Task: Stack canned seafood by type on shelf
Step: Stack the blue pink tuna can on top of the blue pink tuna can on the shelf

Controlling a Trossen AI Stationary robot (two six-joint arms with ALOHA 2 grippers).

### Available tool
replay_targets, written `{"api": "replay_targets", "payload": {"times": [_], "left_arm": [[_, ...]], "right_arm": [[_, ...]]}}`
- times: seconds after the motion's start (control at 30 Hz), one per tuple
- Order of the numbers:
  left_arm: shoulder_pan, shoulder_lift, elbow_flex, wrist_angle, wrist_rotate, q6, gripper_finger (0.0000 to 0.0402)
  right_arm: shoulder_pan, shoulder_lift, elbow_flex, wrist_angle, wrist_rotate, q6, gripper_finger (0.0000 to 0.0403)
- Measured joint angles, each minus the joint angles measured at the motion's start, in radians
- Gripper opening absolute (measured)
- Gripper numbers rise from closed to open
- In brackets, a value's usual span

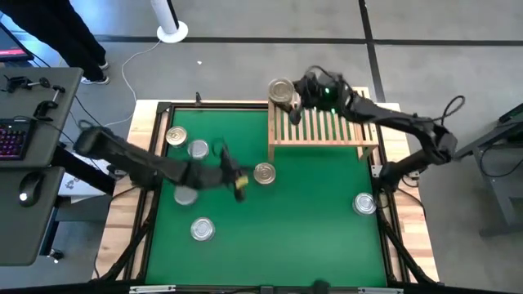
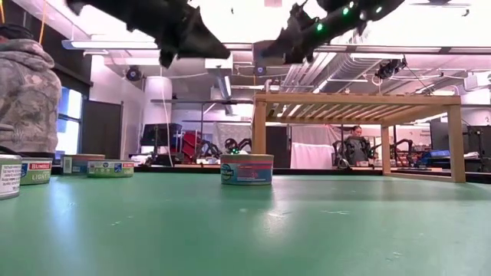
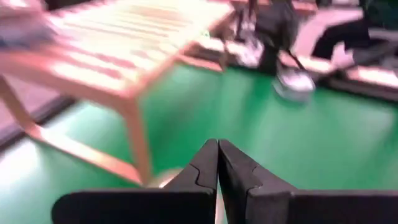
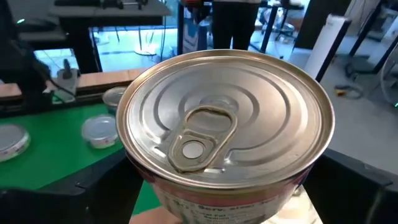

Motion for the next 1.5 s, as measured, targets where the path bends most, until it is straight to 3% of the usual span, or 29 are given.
{"api": "replay_targets", "payload": {"times": [0.17,0.37,0.5,0.67,0.83,1.0,1.5], "left_arm": [[0.296,-0.089,0.069,-0.062,0.233,0.099,0.0000],[0.588,-0.053,0.207,-0.092,0.484,0.211,0.0000],[0.715,0.041,0.335,-0.095,0.645,0.264,0.0000],[0.816,0.247,0.576,-0.176,0.852,0.297,0.0000],[0.852,0.426,0.813,-0.262,0.902,0.355,0.0000],[0.856,0.518,0.948,-0.357,0.924,0.379,0.0000],[0.857,0.598,0.961,-0.410,0.945,0.404,0.0000]], "right_arm": [[-0.087,0.131,0.067,0.007,-0.087,0.013,0.0376],[-0.137,0.207,0.116,-0.004,-0.097,0.009,0.0376],[-0.168,0.215,0.120,-0.004,-0.098,0.009,0.0376],[-0.190,0.216,0.119,-0.019,-0.111,0.010,0.0376],[-0.195,0.220,0.119,-0.030,-0.137,0.011,0.0376],[-0.195,0.220,0.118,-0.041,-0.180,0.015,0.0376],[-0.195,0.223,0.109,-0.062,-0.186,0.009,0.0392]]}}
